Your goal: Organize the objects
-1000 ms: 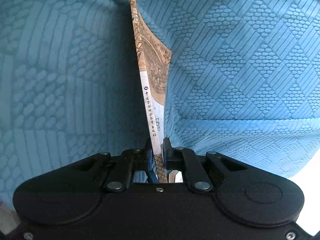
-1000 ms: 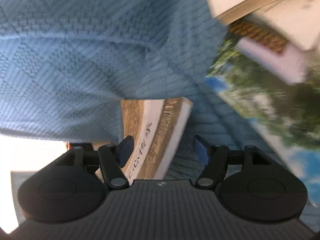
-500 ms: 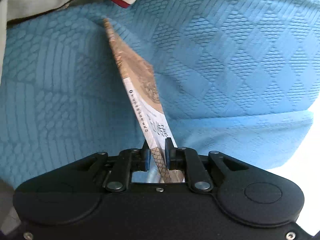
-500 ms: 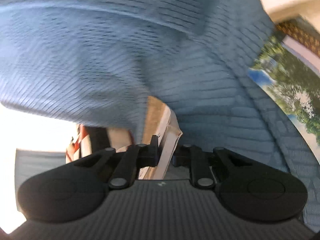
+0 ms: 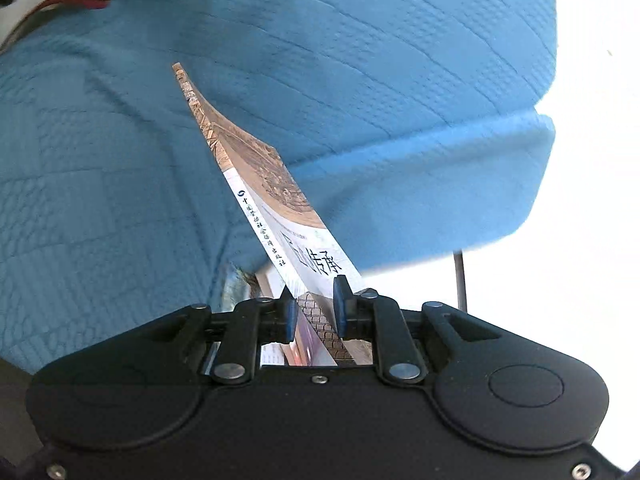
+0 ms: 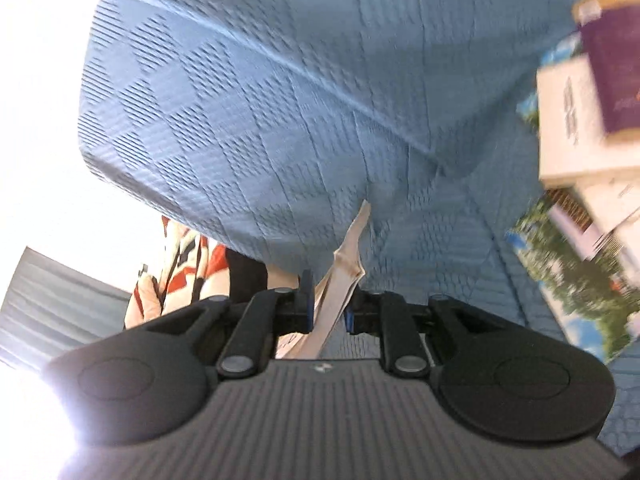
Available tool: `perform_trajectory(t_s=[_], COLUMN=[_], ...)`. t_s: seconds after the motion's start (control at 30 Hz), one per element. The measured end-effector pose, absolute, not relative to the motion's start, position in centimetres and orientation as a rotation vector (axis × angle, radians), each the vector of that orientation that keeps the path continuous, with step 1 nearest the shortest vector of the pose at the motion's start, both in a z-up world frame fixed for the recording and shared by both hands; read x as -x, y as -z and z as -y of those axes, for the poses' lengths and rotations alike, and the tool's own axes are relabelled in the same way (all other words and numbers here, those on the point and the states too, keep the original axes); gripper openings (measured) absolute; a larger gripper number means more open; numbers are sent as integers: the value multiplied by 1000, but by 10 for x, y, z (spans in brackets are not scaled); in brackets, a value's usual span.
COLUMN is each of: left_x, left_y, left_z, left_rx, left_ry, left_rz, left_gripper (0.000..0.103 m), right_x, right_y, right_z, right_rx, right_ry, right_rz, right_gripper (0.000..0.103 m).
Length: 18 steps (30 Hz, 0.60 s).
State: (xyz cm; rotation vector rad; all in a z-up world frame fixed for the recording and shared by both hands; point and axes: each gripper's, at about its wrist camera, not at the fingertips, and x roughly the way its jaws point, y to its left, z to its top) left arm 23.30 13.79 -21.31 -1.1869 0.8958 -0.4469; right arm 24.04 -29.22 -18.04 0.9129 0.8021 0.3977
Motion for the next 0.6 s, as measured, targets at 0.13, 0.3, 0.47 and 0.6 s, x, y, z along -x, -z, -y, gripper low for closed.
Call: perform_trajectory(t_s=[0.13, 0.3, 0.47, 0.6], left_x=[-241, -236, -240, -240], left_y=[206, 210, 224, 247], left_z=[-131, -128, -126, -127], left_rx=[1159, 1089, 1039, 1023], left_ry=[507, 537, 526, 510], left_rz=[-940, -994, -1020, -1066], left_gripper=[16, 17, 17, 17], right_x=[-217, -189, -172, -165], right_y=[165, 166, 184, 197], right_z=[300, 301, 295, 287], right_rx=[-879, -829, -801, -769], right_ry=[-347, -293, -261, -237], right_rz=[-739, -709, -723, -744], right_gripper=[18, 20, 20, 20])
